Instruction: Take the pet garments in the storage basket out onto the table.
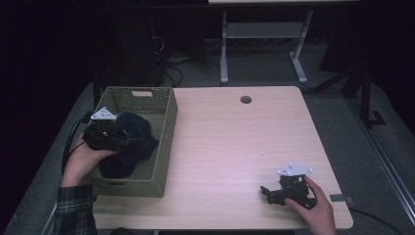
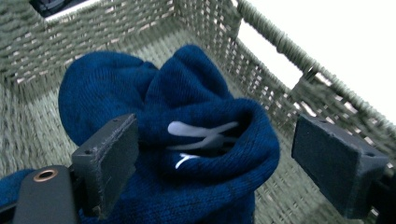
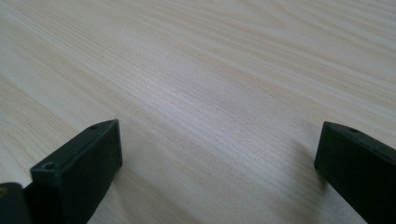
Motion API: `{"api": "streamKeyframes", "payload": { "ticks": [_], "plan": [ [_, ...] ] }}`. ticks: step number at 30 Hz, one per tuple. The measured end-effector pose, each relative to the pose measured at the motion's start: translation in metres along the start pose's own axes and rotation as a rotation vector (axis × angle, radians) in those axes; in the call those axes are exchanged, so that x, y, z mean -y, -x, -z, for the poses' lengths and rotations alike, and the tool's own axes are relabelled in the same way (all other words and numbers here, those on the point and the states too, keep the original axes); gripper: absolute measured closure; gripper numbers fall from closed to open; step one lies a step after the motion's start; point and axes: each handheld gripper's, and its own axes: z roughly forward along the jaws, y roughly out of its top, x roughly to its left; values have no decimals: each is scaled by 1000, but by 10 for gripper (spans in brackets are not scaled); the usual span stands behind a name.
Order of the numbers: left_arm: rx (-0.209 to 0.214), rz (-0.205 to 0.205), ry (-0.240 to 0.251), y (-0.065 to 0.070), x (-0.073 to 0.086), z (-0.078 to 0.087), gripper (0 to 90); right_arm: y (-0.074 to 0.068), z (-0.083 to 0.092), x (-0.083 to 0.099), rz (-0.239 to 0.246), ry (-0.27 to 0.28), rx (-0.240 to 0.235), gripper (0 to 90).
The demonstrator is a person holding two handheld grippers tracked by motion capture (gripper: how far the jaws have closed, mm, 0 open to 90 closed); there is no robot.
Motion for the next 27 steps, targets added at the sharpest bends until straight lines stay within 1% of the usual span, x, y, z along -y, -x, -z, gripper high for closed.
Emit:
{"api": "streamKeyframes", "payload": {
  "ticks": [4, 6, 14, 16, 17, 20, 21, 22, 25, 27],
  "plan": [
    [-11, -8, -43, 0, 2, -6, 145, 0, 0, 0, 0, 0, 0, 5],
    [-12, -6, -60, 0, 2, -9, 145, 0, 0, 0, 0, 0, 0, 5],
    [-15, -6, -111, 3, 3, -25, 160, 0, 0, 0, 0, 0, 0, 5],
    [6, 2, -118, 3, 2, -27, 245, 0, 0, 0, 0, 0, 0, 4],
    [9, 4, -119, 3, 2, -27, 254, 0, 0, 0, 0, 0, 0, 5],
    [19, 1, -119, 2, 2, -27, 342, 0, 0, 0, 0, 0, 0, 5],
    [22, 2, -120, 2, 3, -27, 423, 0, 0, 0, 0, 0, 0, 5],
    [27, 3, -123, 2, 3, -26, 423, 0, 0, 0, 0, 0, 0, 5],
    [60, 13, -122, 1, 3, -24, 632, 0, 0, 0, 0, 0, 0, 4],
    [80, 33, -123, -1, 3, -24, 727, 0, 0, 0, 0, 0, 0, 5]
  ]
}}
